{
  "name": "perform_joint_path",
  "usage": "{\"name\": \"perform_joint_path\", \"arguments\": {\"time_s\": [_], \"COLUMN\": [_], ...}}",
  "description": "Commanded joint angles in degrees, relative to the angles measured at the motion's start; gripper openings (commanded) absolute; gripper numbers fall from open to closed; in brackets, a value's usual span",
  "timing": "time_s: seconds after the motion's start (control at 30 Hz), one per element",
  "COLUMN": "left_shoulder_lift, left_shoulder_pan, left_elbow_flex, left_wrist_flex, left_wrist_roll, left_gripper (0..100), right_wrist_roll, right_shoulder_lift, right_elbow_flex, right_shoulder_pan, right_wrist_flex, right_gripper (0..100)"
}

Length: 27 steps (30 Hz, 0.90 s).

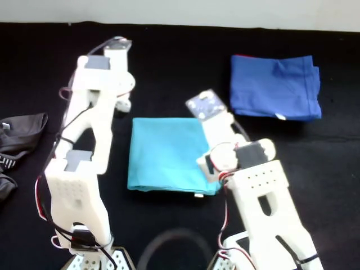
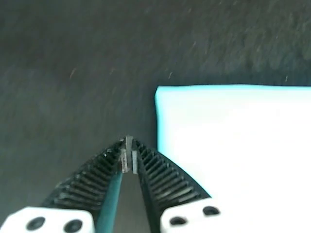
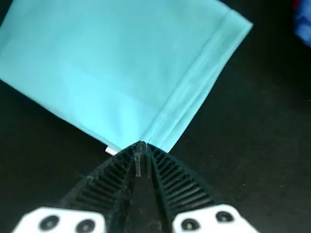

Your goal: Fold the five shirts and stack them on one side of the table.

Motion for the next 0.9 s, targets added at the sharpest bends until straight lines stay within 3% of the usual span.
{"name": "perform_joint_path", "arguments": {"time_s": [0.0, 0.17, 0.4, 0.67, 0.87], "left_shoulder_lift": [-2.3, -11.4, -27.9, -45.8, -58.9], "left_shoulder_pan": [-1.3, -1.5, -1.6, -9.7, -14.1], "left_elbow_flex": [-8.2, -6.8, 12.5, 46.4, 65.5], "left_wrist_flex": [10.0, 14.2, 13.4, -4.4, -13.1], "left_wrist_roll": [0.2, 0.1, 0.0, -4.2, -7.0], "left_gripper": [1, 1, 1, 1, 1], "right_wrist_roll": [-0.4, -1.6, -12.7, -19.7, -23.7], "right_shoulder_lift": [-0.4, -0.3, 3.5, 24.7, 36.1], "right_elbow_flex": [-3.6, -3.5, -4.1, -13.6, -21.8], "right_shoulder_pan": [2.4, 2.6, 2.3, 2.2, 1.5], "right_wrist_flex": [0.7, -1.5, -5.1, -4.5, -4.4], "right_gripper": [13.7, 30.3, 38.5, 38.6, 38.6]}}
